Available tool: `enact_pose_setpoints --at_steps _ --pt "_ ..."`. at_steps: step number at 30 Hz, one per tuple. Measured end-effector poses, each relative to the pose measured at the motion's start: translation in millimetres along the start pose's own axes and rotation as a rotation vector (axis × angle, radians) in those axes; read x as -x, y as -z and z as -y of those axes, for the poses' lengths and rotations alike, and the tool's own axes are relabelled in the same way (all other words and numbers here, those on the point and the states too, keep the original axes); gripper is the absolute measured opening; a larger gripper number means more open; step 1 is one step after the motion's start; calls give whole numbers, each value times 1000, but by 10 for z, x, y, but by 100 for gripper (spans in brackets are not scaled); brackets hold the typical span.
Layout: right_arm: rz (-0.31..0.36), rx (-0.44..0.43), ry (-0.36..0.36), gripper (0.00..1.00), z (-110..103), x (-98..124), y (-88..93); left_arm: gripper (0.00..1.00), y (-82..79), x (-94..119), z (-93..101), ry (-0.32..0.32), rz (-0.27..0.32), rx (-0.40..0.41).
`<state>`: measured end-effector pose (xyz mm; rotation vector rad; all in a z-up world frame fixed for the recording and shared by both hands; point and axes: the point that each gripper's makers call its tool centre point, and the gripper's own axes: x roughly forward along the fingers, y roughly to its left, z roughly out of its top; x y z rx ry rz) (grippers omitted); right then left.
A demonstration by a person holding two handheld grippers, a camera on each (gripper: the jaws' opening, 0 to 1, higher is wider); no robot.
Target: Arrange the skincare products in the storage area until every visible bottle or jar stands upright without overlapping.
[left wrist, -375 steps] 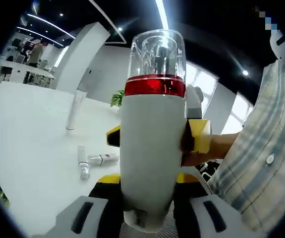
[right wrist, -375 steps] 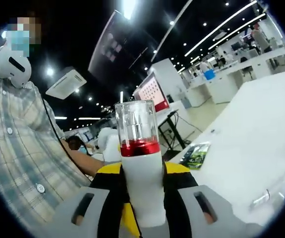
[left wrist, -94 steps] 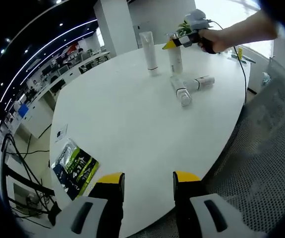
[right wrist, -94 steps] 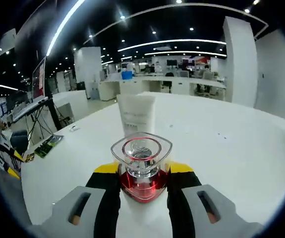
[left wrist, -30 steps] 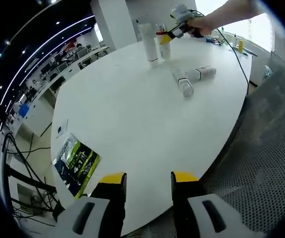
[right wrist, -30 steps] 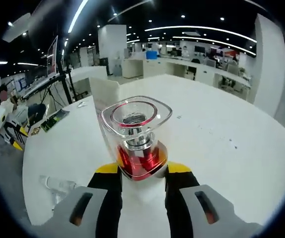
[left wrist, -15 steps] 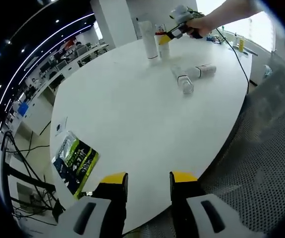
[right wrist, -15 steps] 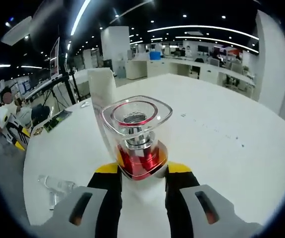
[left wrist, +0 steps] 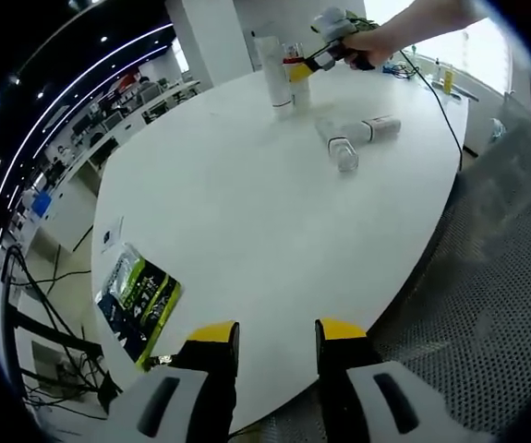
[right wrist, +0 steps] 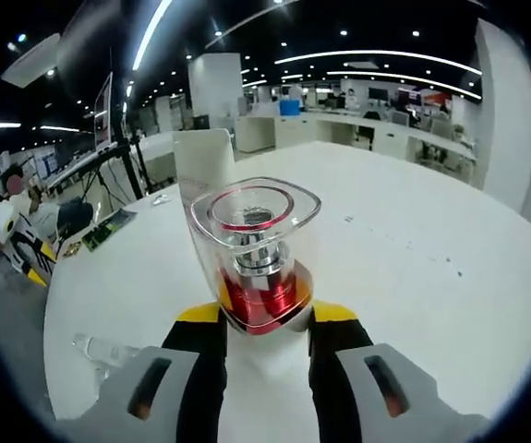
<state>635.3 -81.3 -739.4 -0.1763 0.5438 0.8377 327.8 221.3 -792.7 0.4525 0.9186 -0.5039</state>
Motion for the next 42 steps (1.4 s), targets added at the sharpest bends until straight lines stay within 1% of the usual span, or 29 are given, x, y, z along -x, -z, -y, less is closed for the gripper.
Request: enact_pose_setpoints --at_steps 7,17,19,21,22,24,28,32,35,37,38,39,40,41,42 --pt "9 -7 5 32 -13 -3 -14 34 6 0 -3 -1 -4 -2" --pt "6 -13 7 32 -56 4 -21 34 11 1 -8 -4 -7 -3" --pt "7 -14 -10 33 -79 -1 -24 34 18 -1 -5 -3 -10 -4" --pt "10 -20 -48 35 -134 -12 -34 34 18 -1 -7 -4 -9 -5" --pt "0 -23 -56 36 -139 -18 -27 34 18 -2 -8 -4 -9 -3" --pt "-47 4 -64 37 -152 -34 37 34 22 -1 -9 -4 -12 -4" --pt "-47 -2 -66 38 -162 -40 44 34 21 -2 -14 -6 -11 -2" --pt "-69 9 -54 41 -159 -32 90 34 24 -1 -13 -5 -13 -4" --pt "-59 15 -37 46 -110 39 16 34 25 -2 -15 -5 -14 -3" --pt "-54 18 -33 49 -82 144 -101 34 24 0 -15 -5 -13 -2" --pt "-60 57 -32 50 -75 205 -175 34 15 2 -17 -5 -9 -1" --pt "-79 130 -33 51 -57 261 -235 34 7 5 -21 -7 -4 0" --pt "-108 217 -36 51 -54 337 -335 34 -1 8 -27 -8 2 3" --pt "-123 260 -43 51 -64 381 -406 34 -8 10 -28 -8 6 6" --pt "-134 314 -73 50 -124 417 -553 34 -16 14 -27 -8 10 6"
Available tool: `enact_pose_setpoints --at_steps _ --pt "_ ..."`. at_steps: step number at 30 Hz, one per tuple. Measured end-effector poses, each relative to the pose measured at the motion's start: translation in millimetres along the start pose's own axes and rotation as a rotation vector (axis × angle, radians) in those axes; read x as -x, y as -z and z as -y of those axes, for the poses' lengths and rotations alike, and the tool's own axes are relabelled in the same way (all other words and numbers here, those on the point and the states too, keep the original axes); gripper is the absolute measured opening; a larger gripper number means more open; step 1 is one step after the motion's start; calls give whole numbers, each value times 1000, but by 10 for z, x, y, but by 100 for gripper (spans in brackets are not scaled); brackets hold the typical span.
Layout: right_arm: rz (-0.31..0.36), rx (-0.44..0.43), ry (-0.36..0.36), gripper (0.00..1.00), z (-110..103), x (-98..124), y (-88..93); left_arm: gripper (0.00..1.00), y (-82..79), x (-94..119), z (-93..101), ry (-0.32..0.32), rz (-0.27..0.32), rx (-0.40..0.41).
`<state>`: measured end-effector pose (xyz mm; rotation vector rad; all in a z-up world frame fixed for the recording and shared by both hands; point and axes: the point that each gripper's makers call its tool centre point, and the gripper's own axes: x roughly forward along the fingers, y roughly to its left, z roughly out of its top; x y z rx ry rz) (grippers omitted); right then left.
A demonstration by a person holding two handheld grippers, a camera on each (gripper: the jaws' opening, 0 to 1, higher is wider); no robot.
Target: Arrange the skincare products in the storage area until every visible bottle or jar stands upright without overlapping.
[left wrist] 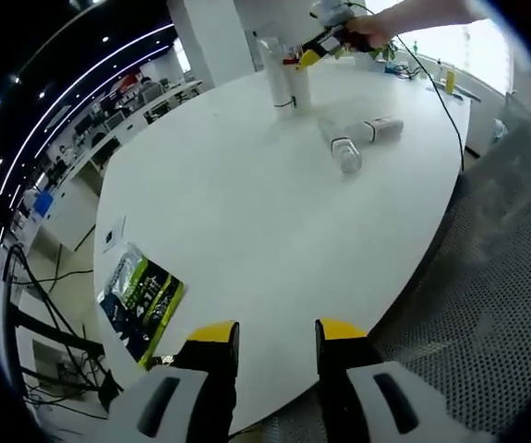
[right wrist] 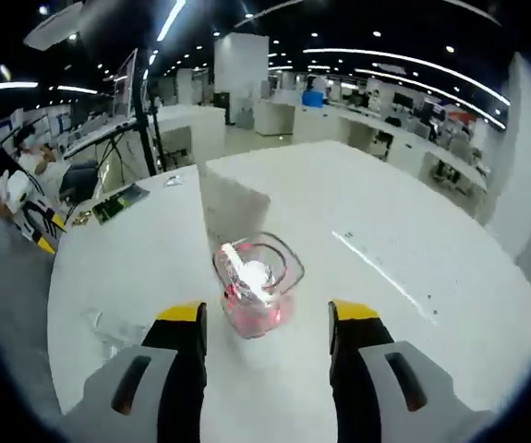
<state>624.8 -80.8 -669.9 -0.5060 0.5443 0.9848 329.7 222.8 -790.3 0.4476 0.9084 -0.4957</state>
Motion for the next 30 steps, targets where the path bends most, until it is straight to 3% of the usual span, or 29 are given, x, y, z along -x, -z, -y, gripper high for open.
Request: enact_pose_setpoints --at_steps 4,7,10,12,14,17,21,25,30 --pt "-86 80 -53 44 -3 13 -381 34 -17 4 4 1 10 -6" --pt "-186 87 -115 41 -85 -99 -480 34 -31 11 2 -1 18 -7" --pt "-298 142 -165 42 -75 -223 -418 34 -52 26 -10 -8 31 -6" --pt "-329 187 -194 40 -171 -292 -444 34 -80 43 -31 -19 47 -7" --pt "-367 195 -198 40 -205 -334 -421 34 -91 46 -34 -21 53 -5" --pt "-484 194 -216 39 -244 -344 -276 34 -97 49 -21 -19 54 -14" --pt "-542 214 -205 39 -227 -351 -175 34 -114 56 2 -13 63 -23" --pt "-567 206 -187 39 -271 -332 -197 34 -91 51 19 -10 47 -36" --pt "-598 185 -187 40 -339 -294 -188 35 -207 105 12 -13 116 -14"
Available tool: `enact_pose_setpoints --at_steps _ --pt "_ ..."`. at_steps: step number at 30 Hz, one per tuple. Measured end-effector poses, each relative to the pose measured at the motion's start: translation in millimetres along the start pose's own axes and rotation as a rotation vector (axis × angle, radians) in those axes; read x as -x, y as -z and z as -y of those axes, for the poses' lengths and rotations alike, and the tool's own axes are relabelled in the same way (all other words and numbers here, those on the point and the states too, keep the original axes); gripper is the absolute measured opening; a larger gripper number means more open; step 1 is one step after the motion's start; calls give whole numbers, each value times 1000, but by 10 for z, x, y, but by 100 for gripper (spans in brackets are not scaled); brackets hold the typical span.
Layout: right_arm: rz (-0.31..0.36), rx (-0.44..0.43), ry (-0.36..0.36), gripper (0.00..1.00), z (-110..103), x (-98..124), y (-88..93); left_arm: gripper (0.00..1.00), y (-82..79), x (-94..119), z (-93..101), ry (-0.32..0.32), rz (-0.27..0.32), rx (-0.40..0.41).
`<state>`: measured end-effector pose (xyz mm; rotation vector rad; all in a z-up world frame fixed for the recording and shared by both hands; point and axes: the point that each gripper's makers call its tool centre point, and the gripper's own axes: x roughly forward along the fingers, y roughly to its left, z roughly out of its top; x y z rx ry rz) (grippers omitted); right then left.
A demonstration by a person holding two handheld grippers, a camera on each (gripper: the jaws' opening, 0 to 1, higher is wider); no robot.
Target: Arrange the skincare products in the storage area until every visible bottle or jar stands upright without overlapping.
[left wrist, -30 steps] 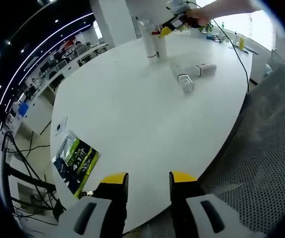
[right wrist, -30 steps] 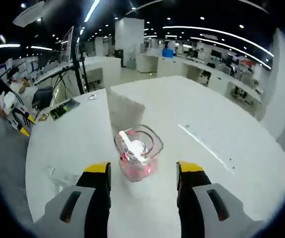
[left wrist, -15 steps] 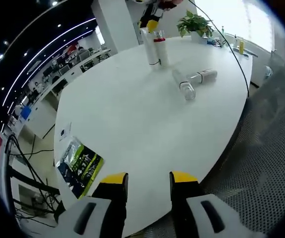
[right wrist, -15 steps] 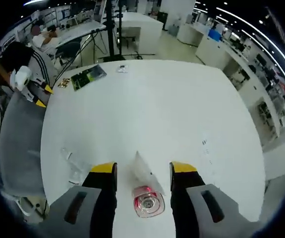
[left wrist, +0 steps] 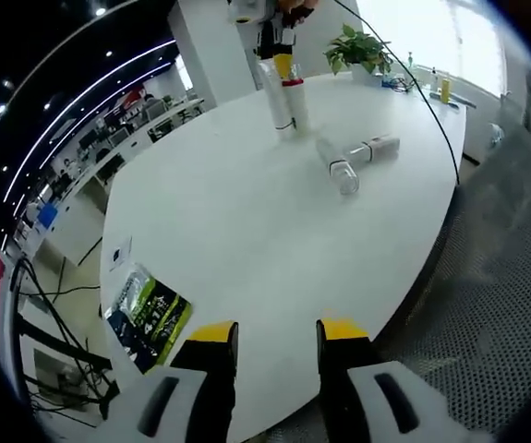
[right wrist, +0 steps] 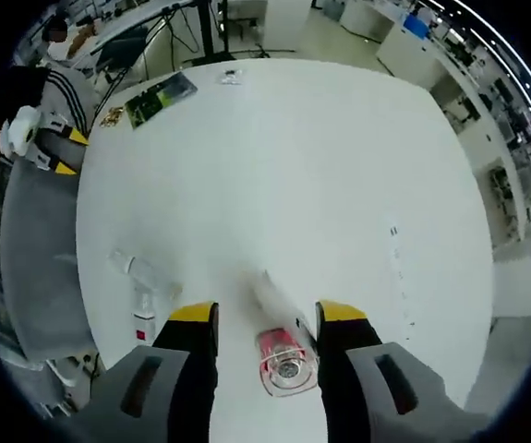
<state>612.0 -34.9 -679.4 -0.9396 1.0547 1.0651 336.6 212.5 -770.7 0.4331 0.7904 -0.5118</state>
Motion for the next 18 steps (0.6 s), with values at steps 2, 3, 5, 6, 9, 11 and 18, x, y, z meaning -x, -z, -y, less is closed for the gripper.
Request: enact_pose_setpoints --at_steps 2,3,5,6,9,11,18 --pt "-11 -7 2 39 2 6 0 35 -6 -5 6 1 4 -3" --pt "-18 -13 4 39 7 11 2 35 -7 -7 6 2 5 -3" --pt "-29 -10 7 39 -9 22 2 35 -14 -8 8 3 8 -4" --pt "-36 -5 12 38 -11 27 10 35 -18 -6 5 2 10 -5" --pt "-48 -8 28 34 31 55 29 35 -43 9 -6 -3 27 -3" --pt "-34 -44 30 33 42 66 21 35 -59 12 -13 -7 37 -5" --pt "-9 -73 39 22 82 112 -36 34 -76 12 -3 0 45 -5"
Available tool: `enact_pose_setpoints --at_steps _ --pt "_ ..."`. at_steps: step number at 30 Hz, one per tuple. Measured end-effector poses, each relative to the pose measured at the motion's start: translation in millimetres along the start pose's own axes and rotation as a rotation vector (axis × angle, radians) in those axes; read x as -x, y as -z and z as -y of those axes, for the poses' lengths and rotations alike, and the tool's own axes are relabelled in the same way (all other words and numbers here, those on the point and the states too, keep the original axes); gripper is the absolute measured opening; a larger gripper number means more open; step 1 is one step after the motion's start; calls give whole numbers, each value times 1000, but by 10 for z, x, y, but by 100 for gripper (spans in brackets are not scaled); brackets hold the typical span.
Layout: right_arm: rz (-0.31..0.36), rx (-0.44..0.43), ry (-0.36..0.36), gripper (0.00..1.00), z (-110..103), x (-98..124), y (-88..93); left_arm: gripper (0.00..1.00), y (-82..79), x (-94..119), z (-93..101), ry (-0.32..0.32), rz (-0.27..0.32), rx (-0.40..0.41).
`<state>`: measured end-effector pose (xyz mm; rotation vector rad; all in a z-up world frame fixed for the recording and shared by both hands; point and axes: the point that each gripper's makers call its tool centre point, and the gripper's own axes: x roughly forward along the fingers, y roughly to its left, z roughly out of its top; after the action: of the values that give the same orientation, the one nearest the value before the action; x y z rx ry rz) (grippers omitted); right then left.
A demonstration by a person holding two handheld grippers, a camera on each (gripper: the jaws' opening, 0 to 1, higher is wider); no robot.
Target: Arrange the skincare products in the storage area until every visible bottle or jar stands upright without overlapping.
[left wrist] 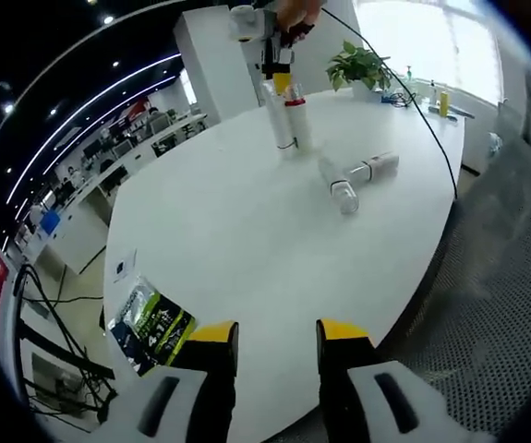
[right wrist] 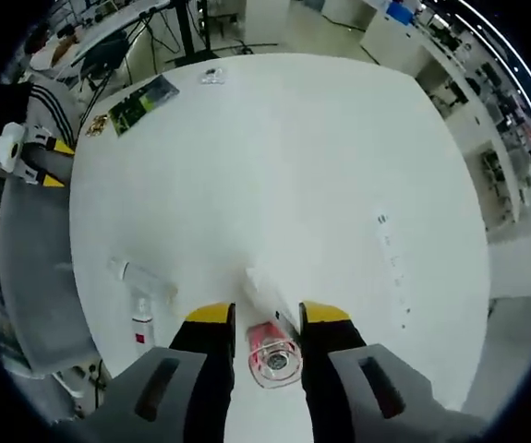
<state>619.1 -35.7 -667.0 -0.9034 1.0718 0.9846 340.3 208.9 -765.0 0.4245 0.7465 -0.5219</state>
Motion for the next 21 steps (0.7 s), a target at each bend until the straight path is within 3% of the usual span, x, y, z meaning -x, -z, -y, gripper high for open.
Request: enact_pose_setpoints --at_steps 4,8,17,21 --pt "3 -8 -10 11 5 10 -13 34 4 0 -1 -1 -2 2" --pt "-18 -24 -44 6 -45 7 15 34 7 0 -9 -4 -4 -3" --pt "-43 51 -42 6 7 -5 33 34 3 8 -25 -10 0 3" --pt "-66 148 -27 7 20 -8 40 34 7 8 -34 -15 -1 4"
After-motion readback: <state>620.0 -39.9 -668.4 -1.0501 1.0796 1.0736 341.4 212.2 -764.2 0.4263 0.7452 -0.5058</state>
